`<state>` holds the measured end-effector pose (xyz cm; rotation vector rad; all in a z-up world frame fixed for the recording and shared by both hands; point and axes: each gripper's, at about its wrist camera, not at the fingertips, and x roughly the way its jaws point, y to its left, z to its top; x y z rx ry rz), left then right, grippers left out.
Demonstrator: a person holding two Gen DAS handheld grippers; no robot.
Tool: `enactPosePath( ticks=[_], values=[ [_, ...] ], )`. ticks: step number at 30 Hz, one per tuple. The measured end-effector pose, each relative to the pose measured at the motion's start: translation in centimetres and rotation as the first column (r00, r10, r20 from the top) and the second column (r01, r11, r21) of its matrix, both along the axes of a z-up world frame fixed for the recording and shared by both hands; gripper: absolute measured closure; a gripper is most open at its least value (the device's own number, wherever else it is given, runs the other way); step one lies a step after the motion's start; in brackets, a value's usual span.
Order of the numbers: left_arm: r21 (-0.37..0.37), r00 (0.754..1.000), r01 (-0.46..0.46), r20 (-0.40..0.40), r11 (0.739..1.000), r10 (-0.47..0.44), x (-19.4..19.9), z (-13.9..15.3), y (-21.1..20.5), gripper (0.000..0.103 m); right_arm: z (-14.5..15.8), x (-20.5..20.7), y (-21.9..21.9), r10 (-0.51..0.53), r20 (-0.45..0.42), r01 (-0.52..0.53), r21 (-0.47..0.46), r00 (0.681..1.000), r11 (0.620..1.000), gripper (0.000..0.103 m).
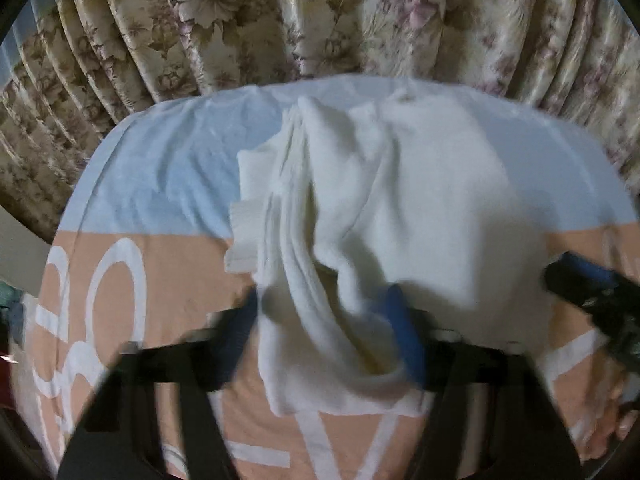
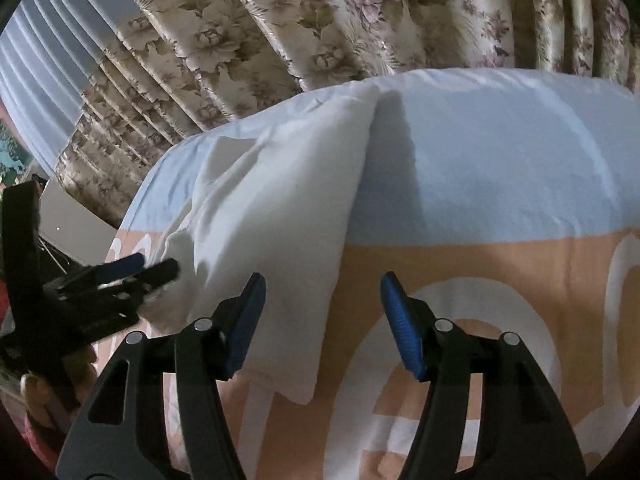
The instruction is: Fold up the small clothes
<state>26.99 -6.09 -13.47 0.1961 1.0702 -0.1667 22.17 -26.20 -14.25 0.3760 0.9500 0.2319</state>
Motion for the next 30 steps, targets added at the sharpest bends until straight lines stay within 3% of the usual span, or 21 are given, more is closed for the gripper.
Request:
enactPosePath(
  ticks=[2,6,7,12,20,25,27,28,30],
  values=[
    [-0.025,0.999,-0.011,-0.036,1.000,0.010,0.2,-0.7,1.1,0.084,-0.1,-0.2,0.0,0.004,0.003,-0.004,0.004,1.000,1.000,0.042],
    [0.014,1.000,0.005,0.003,1.000,-0.005,-1.0,0.3,2.1,0.094,0.1,-0.7,0.8,0.034,0.016,-0.034,-0.007,0.999,0.999,0.048],
    [0.052,1.000,-0.001,0.029,0.999,-0.001,-1.5,0.5,2.4,0.094,0.3,-0.8,1.2,0.045,0.020,-0.045,-0.015,0.999,0.999,0.049],
    [0.046,1.000,-0.008,-0.014,0.999,0.008,-2.6,-1.2,4.3,0.094,0.8,-1.6,4.4,0.129,0.040,-0.123,-0.120,0.991,0.985,0.052],
    [-0.022,0.999,-0.032,-0.005,0.999,0.032,-2.9,-1.1,5.1,0.088,-0.1,-2.1,5.8,0.155,0.021,-0.147,-0.215,0.988,0.966,0.052],
    [-0.003,0.997,-0.073,0.034,0.997,0.074,-3.0,0.0,5.6,0.056,0.4,-2.4,5.0,0.113,0.044,-0.101,-0.223,0.993,0.970,0.051],
    [0.002,0.996,-0.079,0.049,0.997,0.079,-3.2,0.7,5.8,0.051,0.7,-2.5,4.7,0.084,0.059,-0.068,-0.236,0.995,0.969,0.049],
    [0.010,0.995,-0.084,0.060,0.996,0.083,-3.4,1.0,5.8,0.049,0.8,-2.6,4.5,0.064,0.074,-0.045,-0.242,0.995,0.969,0.046],
    [0.022,0.992,-0.091,0.093,0.996,0.088,-3.7,1.9,5.9,0.033,0.9,-2.6,4.4,0.045,0.078,-0.024,-0.245,0.996,0.969,0.039]
  ],
)
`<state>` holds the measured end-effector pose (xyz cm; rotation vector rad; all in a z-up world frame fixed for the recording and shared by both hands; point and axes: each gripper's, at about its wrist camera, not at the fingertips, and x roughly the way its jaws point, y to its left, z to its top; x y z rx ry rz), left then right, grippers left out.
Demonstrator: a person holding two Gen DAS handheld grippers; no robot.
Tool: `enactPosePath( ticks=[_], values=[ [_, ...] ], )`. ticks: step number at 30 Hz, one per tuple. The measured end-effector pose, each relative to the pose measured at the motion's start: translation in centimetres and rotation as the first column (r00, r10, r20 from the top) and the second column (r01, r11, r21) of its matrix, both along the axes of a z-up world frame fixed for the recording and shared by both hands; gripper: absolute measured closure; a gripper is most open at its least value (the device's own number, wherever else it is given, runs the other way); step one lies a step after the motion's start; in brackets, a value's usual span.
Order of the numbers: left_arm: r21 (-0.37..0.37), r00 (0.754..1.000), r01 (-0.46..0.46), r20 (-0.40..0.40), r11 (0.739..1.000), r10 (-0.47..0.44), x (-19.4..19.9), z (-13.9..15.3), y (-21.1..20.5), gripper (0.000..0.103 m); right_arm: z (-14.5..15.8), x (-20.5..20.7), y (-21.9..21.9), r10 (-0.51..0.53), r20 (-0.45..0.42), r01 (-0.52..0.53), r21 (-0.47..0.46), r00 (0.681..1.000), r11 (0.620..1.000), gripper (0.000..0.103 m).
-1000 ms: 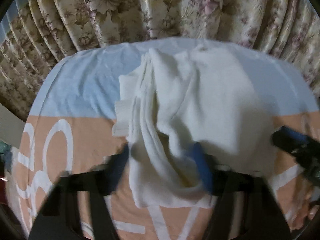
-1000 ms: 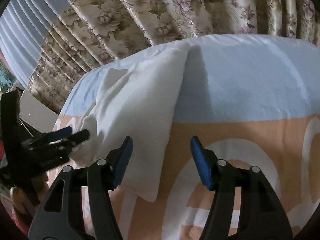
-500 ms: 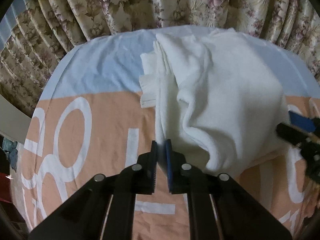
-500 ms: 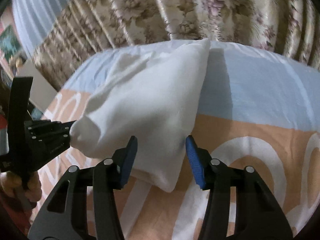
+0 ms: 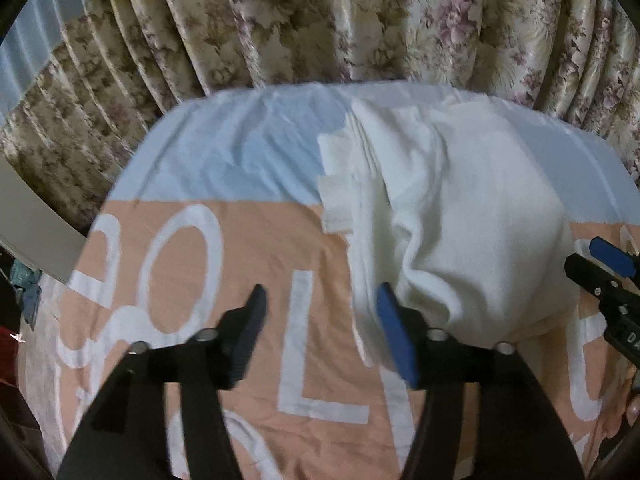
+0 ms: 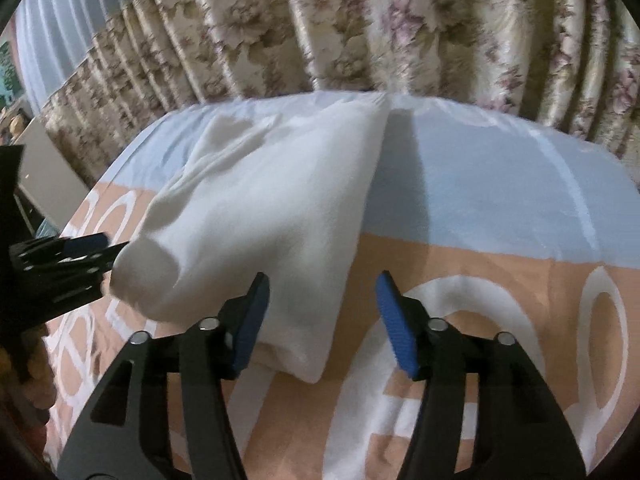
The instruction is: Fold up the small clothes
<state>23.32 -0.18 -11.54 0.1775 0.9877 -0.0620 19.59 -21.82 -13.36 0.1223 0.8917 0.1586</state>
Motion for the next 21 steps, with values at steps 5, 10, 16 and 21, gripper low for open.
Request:
enactPosePath(
  ticks=[5,10,16,21],
  values=[
    [0.019,0.998,0.037,0.054,0.999,-0.038,0.2,0.9,-0.7,0.027,0.2,0.2,-0.2,-0.042,0.009,0.042,-0.005,0.999,0.999,0.029],
    [0.022,0.997,0.053,0.048,0.998,-0.054,1.0,-0.7,-1.4,0.026,0.3,0.4,-0.9,-0.034,0.006,0.033,0.116,0.999,0.993,0.025],
    [-0.062,0.997,0.052,0.056,0.997,-0.048,1.3,-1.1,-0.9,0.026,0.1,0.6,-0.5,-0.022,0.021,0.019,0.119,1.000,0.993,0.025],
    [-0.201,0.997,0.072,0.042,0.977,-0.065,1.2,-0.1,-0.3,0.025,0.2,0.8,-0.8,-0.030,0.030,0.026,0.125,0.999,0.992,0.025]
  ],
)
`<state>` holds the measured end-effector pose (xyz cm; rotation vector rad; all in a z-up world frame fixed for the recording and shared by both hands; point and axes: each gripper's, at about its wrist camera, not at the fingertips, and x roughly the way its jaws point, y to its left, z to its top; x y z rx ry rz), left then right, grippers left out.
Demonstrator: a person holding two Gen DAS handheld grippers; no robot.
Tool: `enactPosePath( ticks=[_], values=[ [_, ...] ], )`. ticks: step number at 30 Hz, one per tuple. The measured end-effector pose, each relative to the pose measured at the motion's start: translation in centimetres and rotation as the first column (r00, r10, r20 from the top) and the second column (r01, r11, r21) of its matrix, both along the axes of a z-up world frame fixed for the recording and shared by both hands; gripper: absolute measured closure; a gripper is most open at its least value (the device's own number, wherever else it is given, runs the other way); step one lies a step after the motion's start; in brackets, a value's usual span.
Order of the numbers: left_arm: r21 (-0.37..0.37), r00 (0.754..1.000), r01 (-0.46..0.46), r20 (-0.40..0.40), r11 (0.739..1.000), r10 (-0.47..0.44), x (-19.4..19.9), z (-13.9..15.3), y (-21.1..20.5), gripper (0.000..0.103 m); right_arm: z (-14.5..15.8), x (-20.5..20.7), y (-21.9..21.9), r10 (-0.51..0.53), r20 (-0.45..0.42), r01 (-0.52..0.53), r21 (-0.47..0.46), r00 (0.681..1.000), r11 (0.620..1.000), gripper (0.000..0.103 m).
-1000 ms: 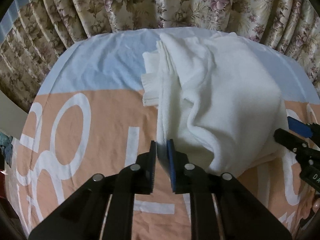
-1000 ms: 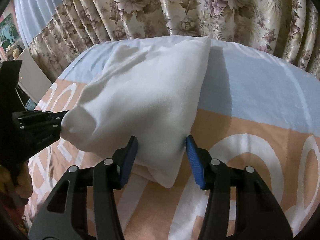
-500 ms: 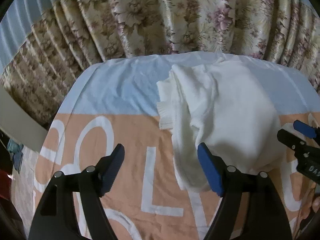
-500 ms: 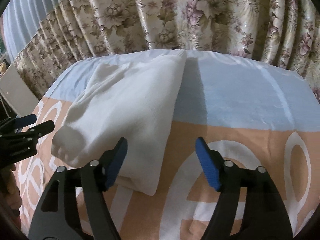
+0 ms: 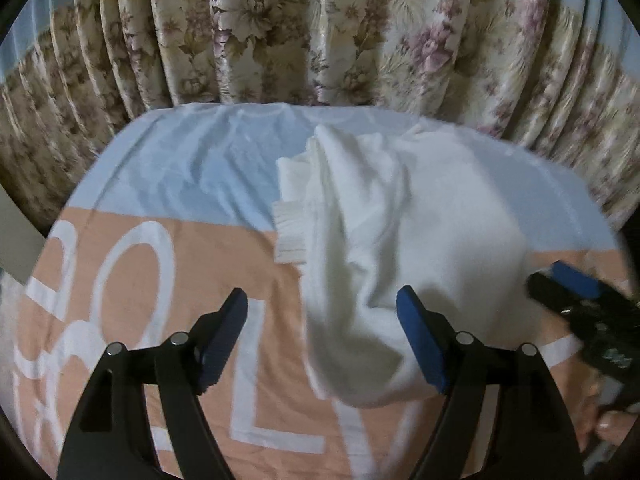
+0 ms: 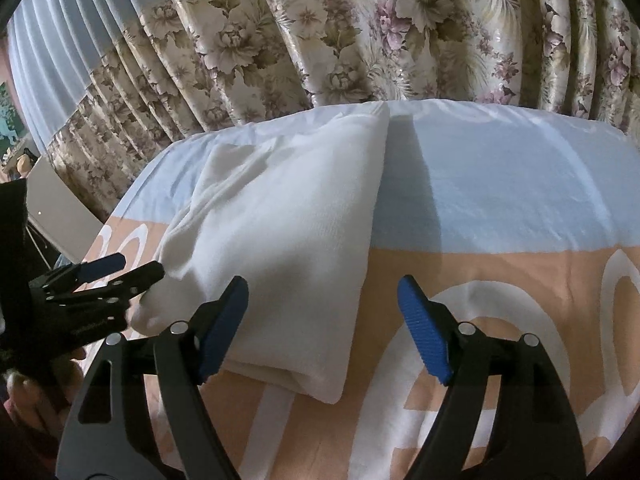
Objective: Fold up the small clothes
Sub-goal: 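Grasp the bundle edge with the left gripper and fold it over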
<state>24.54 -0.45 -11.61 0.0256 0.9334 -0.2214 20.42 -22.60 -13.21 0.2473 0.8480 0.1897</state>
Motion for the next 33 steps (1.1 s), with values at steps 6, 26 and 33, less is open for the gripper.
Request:
enactPosePath(
  ticks=[6,26,33],
  values=[
    [0.035,0.999,0.046,-0.018,0.998,-0.046,0.6,-1.4,-1.0,0.021,-0.1,0.4,-0.6,-0.018,-0.004,0.018,0.012,1.000,1.000,0.025],
    [-0.047,0.985,0.116,-0.123,0.992,-0.121,2.1,-5.6,-0.6,0.024,-2.5,4.5,-0.5,0.056,-0.115,-0.039,0.150,0.992,0.988,0.020],
    [-0.063,0.979,0.159,-0.115,0.985,-0.166,1.9,-5.5,-1.3,0.039,-3.0,4.9,-0.6,0.057,-0.127,-0.035,0.171,0.990,0.985,0.020]
  ],
)
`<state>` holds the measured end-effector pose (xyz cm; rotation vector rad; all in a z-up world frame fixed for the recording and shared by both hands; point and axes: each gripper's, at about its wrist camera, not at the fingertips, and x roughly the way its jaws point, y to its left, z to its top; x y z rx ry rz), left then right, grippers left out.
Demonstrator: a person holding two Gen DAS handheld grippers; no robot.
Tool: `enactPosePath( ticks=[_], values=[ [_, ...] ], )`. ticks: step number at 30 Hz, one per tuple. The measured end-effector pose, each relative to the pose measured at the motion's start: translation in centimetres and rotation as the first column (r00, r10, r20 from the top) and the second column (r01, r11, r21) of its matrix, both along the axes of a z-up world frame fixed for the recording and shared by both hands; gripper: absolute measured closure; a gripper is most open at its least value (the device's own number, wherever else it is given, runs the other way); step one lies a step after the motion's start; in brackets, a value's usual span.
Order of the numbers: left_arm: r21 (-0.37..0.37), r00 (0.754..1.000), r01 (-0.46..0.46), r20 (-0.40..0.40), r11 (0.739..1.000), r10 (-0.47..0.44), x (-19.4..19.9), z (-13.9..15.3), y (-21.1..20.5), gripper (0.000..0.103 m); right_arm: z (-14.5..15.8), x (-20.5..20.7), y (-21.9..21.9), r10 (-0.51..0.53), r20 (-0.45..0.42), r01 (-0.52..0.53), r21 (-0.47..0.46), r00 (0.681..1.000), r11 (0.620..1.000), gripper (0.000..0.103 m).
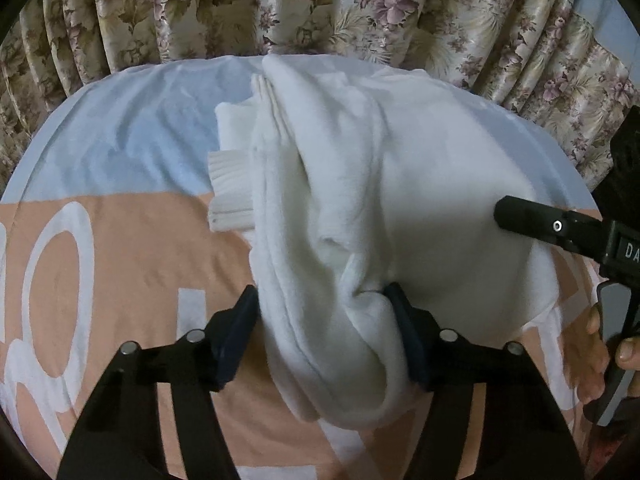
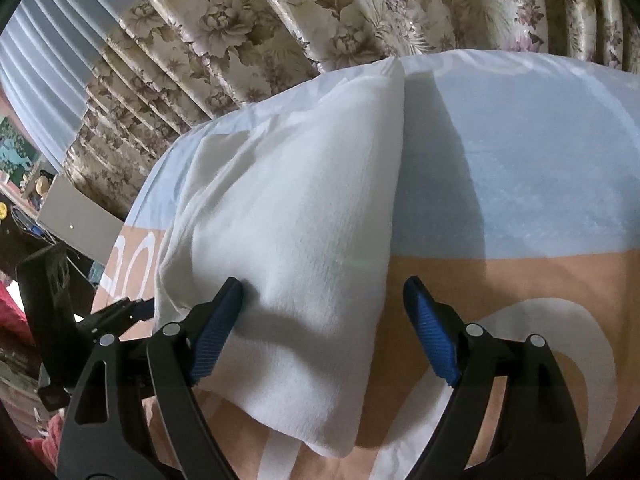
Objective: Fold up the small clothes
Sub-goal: 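Grasp the bundle edge with the left gripper and fold it over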
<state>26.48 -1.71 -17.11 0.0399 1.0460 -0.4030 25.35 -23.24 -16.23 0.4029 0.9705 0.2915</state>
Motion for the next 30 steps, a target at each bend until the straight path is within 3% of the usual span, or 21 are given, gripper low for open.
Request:
enactPosePath(
  ticks=[11,14,17,21,24,30],
  values=[
    [-0.045,1.000,-0.005,-0.020,0.999,0.004,0.2,0.2,0.3,0.050,-0.7,1.1,0.0,0.008,-0.027,-0.007,0.043,1.000,0.999,0.016],
    [-0.060,1.000,-0.005,-0.029,0.998,0.003,0.1,0.3,0.4,0.059,-0.9,1.4,0.2,0.003,-0.030,-0.001,0.056,1.000,0.998,0.017],
    [-0.073,0.999,-0.017,-0.045,0.997,0.014,0.3,0.4,0.5,0.067,-0.2,1.3,1.6,0.037,-0.002,-0.037,-0.036,0.999,0.999,0.037],
    [-0.053,1.000,-0.020,-0.025,0.998,0.018,-0.2,1.2,0.2,0.075,0.8,1.1,2.0,0.049,0.033,-0.047,-0.085,0.998,0.995,0.064],
    [-0.028,0.999,-0.041,0.009,0.999,0.041,-0.6,2.2,0.0,0.077,2.1,0.3,3.4,0.097,0.108,-0.075,-0.196,0.989,0.978,0.068],
    [0.018,0.995,-0.051,0.090,0.999,0.049,-2.2,5.1,-1.1,0.078,4.5,-1.0,4.0,0.136,0.213,-0.075,-0.273,0.967,0.959,0.070]
  ],
)
